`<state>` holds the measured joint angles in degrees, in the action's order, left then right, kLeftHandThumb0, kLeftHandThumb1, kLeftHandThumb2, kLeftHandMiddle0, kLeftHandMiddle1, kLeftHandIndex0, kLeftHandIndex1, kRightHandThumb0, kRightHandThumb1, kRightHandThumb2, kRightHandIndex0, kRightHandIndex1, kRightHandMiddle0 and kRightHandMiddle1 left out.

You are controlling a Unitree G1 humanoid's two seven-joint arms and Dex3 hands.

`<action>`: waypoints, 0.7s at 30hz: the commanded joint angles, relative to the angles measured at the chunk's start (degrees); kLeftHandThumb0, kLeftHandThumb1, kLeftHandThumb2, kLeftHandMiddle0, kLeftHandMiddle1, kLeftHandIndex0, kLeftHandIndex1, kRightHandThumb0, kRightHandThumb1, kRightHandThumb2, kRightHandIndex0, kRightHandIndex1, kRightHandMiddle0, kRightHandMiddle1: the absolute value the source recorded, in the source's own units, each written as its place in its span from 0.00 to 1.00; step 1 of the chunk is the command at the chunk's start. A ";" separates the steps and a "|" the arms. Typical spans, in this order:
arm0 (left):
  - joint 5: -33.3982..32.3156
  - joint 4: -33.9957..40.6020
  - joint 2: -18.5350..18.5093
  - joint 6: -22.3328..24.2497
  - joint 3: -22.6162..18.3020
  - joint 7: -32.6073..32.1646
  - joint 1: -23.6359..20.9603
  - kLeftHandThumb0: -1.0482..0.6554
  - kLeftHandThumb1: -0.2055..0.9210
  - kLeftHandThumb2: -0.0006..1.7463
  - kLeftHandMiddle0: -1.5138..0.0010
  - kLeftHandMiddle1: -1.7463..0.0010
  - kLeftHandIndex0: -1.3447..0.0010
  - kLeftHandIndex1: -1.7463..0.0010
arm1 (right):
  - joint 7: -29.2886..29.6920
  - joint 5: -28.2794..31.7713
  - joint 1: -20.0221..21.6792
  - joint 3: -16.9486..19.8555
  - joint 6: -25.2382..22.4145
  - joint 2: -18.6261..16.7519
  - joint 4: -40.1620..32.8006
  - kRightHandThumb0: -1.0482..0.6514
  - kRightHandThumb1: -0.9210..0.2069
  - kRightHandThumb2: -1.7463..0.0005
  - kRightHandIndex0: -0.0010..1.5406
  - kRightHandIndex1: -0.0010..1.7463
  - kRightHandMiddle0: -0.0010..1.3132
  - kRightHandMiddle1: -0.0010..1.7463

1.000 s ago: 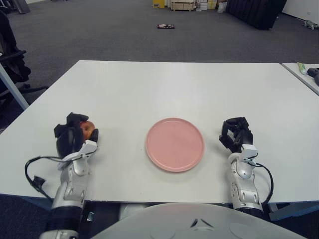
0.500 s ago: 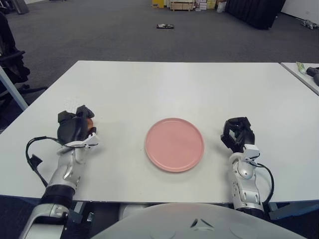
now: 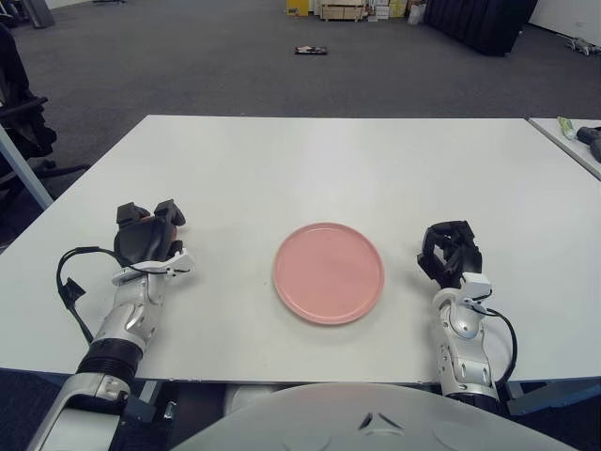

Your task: Put the apple into the plate.

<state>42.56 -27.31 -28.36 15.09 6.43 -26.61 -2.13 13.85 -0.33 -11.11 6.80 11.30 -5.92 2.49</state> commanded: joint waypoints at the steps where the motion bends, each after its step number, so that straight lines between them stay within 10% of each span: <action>1: -3.27 -4.09 1.66 -0.21 0.97 4.28 3.00 0.61 0.30 0.81 0.52 0.00 0.43 0.23 | 0.04 0.94 0.07 0.34 0.02 -0.83 -0.98 0.39 0.21 0.51 0.36 0.75 0.26 1.00; 21: -13.37 -6.25 1.73 -2.87 -2.23 8.15 2.22 0.61 0.23 0.91 0.45 0.05 0.56 0.01 | -0.06 0.02 0.17 0.78 -0.16 -0.14 -0.80 0.39 0.21 0.51 0.36 0.76 0.26 1.00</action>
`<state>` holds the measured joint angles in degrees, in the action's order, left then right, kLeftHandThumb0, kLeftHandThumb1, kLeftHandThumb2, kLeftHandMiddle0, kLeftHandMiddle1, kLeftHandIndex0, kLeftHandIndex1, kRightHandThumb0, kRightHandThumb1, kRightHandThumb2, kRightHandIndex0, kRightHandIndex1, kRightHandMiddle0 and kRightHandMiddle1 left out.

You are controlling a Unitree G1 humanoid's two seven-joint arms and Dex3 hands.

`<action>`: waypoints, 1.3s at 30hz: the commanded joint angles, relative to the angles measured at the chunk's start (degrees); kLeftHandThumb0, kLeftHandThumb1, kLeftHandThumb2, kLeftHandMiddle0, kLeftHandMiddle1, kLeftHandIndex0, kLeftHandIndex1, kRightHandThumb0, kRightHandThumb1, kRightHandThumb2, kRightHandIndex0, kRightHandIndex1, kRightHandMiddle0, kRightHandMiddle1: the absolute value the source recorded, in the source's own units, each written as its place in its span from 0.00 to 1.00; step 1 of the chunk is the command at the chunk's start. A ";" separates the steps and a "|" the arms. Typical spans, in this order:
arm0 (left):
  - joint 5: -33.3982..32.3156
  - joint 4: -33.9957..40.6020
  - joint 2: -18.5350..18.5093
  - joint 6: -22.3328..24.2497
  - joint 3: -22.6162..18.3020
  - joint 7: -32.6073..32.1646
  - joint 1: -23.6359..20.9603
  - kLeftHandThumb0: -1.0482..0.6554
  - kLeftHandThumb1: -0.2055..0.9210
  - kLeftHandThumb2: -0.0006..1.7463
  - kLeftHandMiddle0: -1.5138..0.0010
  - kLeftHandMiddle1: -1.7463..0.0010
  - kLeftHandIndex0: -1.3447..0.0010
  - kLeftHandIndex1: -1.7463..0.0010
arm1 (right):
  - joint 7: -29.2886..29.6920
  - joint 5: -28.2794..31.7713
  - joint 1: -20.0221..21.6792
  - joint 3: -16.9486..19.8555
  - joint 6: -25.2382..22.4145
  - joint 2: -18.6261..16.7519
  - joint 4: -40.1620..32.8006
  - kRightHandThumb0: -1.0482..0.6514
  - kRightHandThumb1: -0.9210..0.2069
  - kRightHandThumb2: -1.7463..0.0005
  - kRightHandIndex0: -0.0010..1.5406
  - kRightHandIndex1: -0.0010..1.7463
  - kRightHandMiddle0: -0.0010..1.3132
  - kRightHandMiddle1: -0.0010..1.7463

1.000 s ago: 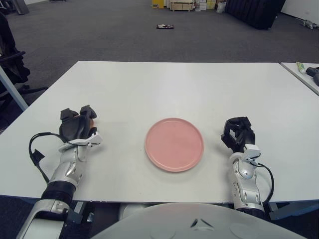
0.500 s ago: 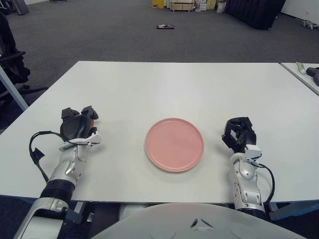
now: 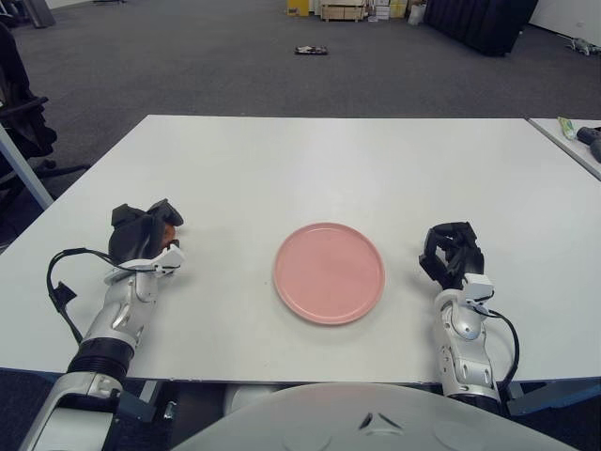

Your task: Put the apple into the plate.

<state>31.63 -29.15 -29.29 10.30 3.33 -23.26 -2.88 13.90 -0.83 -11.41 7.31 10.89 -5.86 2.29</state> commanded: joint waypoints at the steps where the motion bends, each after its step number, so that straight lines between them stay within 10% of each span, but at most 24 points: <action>1: -3.33 -4.56 2.82 1.18 0.33 4.76 2.92 0.61 0.24 0.90 0.45 0.06 0.56 0.01 | -0.22 0.54 0.47 0.30 0.50 -0.12 -0.51 0.39 0.22 0.51 0.36 0.76 0.26 1.00; 19: -15.05 -8.30 3.39 -19.77 -4.47 6.13 3.90 0.62 0.22 0.91 0.43 0.07 0.55 0.00 | -0.30 0.77 1.06 0.71 1.17 0.10 0.25 0.39 0.23 0.50 0.37 0.77 0.26 1.00; 39: -26.18 6.44 7.04 -18.53 -10.48 13.17 6.12 0.62 0.15 0.96 0.40 0.08 0.51 0.00 | 0.43 0.91 1.16 0.84 0.84 -0.69 -0.38 0.39 0.22 0.51 0.36 0.75 0.26 1.00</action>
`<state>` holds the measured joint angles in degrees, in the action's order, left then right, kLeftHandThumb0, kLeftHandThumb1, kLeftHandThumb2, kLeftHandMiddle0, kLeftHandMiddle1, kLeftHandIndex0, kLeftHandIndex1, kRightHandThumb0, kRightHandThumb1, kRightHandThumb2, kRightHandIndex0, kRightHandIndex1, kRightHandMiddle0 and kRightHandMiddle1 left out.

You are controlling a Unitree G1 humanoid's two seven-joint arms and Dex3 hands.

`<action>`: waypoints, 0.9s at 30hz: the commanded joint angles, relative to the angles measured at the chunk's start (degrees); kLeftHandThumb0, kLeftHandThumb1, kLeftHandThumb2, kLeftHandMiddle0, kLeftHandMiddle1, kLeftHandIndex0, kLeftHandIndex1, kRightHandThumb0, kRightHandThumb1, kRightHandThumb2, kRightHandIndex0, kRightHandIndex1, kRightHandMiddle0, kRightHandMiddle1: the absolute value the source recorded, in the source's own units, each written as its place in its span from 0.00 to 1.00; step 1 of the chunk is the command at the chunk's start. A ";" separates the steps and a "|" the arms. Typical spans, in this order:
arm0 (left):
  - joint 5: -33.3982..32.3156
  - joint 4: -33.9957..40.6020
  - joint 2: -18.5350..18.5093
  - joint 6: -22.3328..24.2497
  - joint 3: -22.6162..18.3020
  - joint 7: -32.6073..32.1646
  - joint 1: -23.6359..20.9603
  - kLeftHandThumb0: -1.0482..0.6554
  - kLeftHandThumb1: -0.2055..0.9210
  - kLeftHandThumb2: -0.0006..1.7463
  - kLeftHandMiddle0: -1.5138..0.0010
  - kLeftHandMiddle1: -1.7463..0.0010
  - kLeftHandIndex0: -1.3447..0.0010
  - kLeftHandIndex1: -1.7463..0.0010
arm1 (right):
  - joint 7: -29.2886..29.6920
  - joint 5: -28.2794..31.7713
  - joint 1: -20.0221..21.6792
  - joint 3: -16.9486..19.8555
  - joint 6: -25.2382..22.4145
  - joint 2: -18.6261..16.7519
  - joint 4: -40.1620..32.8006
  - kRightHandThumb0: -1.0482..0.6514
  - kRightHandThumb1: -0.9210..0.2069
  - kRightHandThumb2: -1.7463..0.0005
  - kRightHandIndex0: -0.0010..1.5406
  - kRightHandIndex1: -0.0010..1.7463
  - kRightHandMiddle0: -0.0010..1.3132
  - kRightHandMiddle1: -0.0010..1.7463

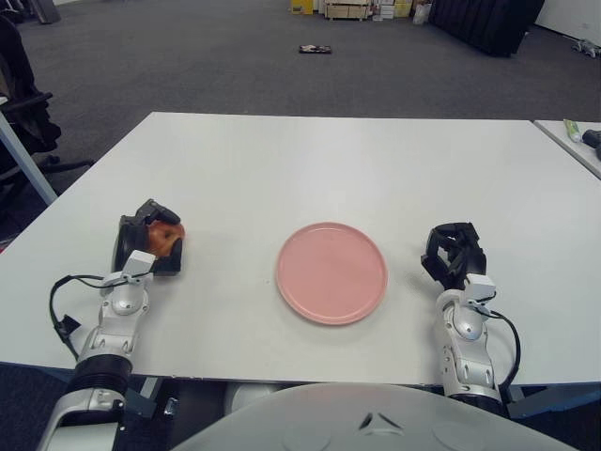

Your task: Put the apple into the plate.

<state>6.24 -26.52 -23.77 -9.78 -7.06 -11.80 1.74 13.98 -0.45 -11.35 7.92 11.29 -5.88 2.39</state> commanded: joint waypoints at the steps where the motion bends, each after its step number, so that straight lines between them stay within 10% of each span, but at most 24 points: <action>1: -0.75 5.40 1.79 1.75 -0.10 1.78 1.80 0.62 0.15 0.96 0.39 0.09 0.51 0.00 | 0.31 0.62 1.16 0.23 0.53 -0.71 -0.42 0.39 0.21 0.51 0.36 0.75 0.26 1.00; 27: 7.89 46.46 8.69 12.50 3.91 5.07 9.70 0.61 0.10 0.99 0.36 0.09 0.48 0.00 | 1.27 -0.27 2.06 -0.29 -0.98 -0.53 0.47 0.39 0.23 0.49 0.36 0.77 0.26 1.00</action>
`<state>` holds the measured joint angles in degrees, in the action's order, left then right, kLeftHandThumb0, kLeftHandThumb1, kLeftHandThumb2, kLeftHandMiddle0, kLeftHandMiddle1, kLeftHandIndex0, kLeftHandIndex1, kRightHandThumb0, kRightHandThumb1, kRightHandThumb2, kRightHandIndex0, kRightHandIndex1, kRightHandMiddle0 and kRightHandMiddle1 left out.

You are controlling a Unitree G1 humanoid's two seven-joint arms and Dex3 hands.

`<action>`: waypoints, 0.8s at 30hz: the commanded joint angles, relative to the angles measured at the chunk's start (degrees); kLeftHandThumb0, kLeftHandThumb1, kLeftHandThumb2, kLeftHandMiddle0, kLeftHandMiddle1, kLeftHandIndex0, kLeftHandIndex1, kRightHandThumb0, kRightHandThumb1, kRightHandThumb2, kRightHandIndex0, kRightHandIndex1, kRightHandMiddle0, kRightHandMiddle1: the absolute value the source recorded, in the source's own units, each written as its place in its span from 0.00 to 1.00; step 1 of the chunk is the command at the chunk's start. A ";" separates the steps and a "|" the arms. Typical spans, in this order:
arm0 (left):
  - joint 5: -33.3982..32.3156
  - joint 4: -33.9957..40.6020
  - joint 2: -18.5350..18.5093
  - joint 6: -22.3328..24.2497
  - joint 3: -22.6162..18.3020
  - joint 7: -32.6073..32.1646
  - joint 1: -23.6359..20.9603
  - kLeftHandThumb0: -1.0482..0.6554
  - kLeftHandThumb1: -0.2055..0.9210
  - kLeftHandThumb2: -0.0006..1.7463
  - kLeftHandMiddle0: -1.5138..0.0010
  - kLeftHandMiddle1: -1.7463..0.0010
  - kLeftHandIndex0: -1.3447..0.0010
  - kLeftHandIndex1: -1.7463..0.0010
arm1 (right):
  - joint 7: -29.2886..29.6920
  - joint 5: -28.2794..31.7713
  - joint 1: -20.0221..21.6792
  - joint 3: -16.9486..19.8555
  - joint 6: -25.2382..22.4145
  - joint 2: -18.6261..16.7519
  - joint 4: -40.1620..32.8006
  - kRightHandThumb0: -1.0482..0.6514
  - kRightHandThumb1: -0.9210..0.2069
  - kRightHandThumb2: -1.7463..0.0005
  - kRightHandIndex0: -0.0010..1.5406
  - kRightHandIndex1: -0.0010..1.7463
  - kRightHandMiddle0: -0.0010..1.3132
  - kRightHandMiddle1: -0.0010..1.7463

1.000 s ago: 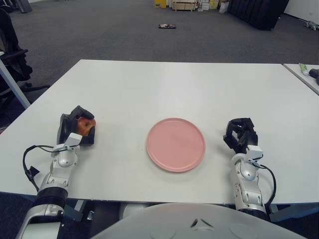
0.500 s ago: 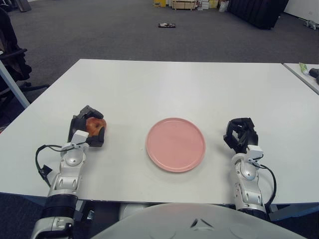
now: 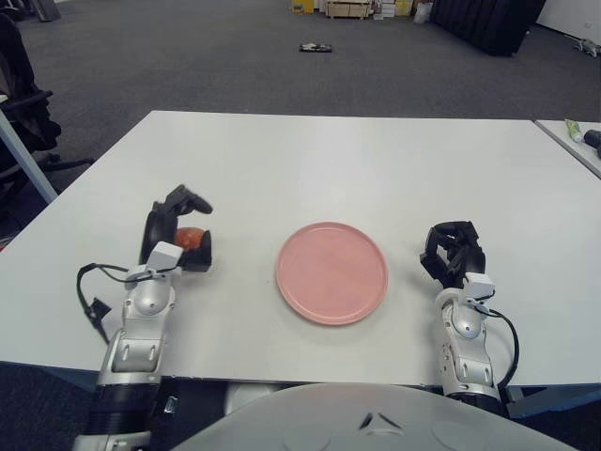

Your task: Put the apple into the plate.

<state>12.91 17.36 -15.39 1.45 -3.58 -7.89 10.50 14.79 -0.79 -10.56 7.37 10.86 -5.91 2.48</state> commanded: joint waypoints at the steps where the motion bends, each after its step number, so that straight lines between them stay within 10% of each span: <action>1: 1.27 3.83 0.53 1.42 0.95 1.68 1.00 0.61 0.10 0.99 0.36 0.09 0.48 0.00 | 0.48 0.05 1.41 0.24 -0.23 -0.51 0.65 0.39 0.23 0.49 0.36 0.77 0.27 1.00; 24: 5.74 5.43 2.33 -8.72 12.90 7.78 -4.54 0.61 0.08 1.00 0.35 0.09 0.47 0.00 | 0.23 -0.01 1.95 0.18 0.86 -0.30 2.21 0.39 0.22 0.50 0.35 0.77 0.26 1.00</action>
<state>18.20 23.94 -12.47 -5.45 8.80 -1.03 7.25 14.94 -0.91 -9.69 7.41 11.07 -5.96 4.27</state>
